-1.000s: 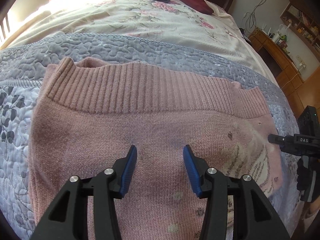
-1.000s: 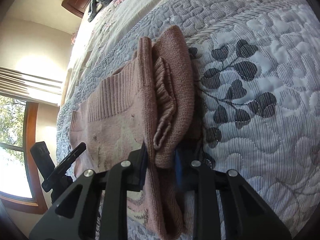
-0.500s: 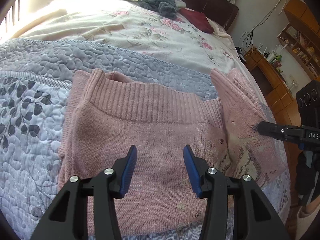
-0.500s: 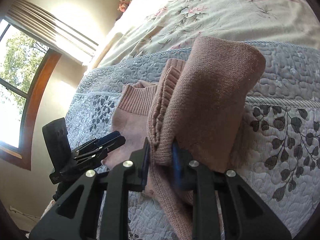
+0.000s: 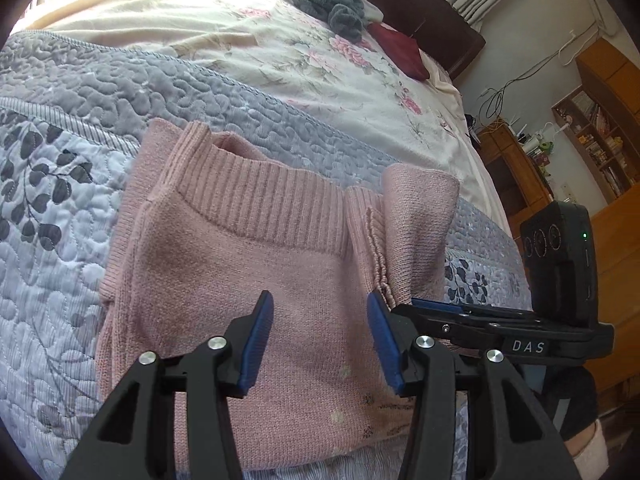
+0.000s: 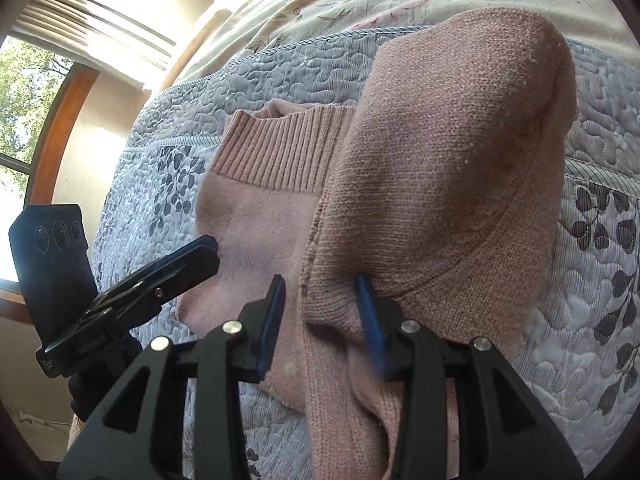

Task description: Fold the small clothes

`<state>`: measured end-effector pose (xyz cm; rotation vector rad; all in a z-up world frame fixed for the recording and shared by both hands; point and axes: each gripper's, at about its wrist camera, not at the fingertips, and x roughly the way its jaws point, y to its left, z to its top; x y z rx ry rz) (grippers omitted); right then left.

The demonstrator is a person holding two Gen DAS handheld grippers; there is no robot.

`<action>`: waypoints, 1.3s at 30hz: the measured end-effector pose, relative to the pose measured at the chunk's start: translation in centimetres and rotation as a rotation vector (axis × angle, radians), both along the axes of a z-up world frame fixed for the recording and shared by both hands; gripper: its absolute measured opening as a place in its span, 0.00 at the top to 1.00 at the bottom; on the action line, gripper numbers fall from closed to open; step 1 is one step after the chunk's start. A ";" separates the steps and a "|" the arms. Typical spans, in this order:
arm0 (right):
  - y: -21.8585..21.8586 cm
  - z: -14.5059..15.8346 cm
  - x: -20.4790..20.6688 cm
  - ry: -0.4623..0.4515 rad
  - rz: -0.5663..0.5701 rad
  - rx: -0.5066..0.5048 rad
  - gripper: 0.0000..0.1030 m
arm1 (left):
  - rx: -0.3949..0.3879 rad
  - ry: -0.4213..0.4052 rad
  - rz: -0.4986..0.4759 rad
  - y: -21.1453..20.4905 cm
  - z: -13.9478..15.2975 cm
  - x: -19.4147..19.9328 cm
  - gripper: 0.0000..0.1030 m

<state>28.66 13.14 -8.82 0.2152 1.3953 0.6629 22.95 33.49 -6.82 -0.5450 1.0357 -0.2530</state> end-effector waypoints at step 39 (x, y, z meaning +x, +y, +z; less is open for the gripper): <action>-18.5 -3.0 -4.0 0.033 -0.251 -0.037 0.59 | -0.207 0.020 -0.101 -9.7 -1.4 5.1 0.77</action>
